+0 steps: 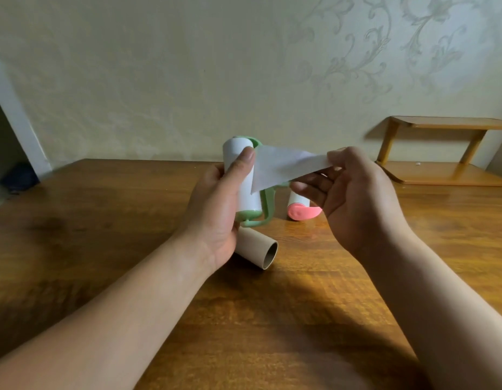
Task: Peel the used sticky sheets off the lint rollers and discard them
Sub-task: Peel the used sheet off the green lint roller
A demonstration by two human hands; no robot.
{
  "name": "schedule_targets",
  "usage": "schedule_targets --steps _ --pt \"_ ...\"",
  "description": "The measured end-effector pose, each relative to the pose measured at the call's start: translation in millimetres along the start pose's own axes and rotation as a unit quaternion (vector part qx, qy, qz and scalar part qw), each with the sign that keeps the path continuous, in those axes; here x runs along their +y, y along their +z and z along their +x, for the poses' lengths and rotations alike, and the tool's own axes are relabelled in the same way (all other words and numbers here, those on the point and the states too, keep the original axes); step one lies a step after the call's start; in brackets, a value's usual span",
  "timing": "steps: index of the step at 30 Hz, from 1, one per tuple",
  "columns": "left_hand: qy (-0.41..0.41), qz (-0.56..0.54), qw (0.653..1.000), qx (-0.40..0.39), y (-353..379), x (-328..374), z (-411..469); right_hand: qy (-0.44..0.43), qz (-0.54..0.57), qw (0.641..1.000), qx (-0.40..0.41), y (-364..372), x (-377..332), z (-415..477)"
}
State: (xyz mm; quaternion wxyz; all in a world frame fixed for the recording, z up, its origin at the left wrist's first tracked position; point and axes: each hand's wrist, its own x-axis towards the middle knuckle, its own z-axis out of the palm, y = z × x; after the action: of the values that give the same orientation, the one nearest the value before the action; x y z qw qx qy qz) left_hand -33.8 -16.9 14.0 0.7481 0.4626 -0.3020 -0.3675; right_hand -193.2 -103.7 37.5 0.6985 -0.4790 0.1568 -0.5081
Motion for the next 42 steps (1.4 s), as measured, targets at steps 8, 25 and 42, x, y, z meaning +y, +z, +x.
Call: schedule_targets --steps 8,25,42 --pt "-0.033 -0.043 0.998 0.036 -1.4 4.0 2.7 0.009 0.026 0.999 0.026 -1.3 1.7 4.0" --pt "-0.056 -0.044 0.997 0.029 -8.6 15.9 4.7 -0.008 0.029 0.996 0.085 -18.8 -3.2 15.6" --pt "-0.078 -0.049 0.995 0.040 -16.1 18.8 11.2 -0.030 0.035 0.992 0.114 -36.1 -11.0 24.4"
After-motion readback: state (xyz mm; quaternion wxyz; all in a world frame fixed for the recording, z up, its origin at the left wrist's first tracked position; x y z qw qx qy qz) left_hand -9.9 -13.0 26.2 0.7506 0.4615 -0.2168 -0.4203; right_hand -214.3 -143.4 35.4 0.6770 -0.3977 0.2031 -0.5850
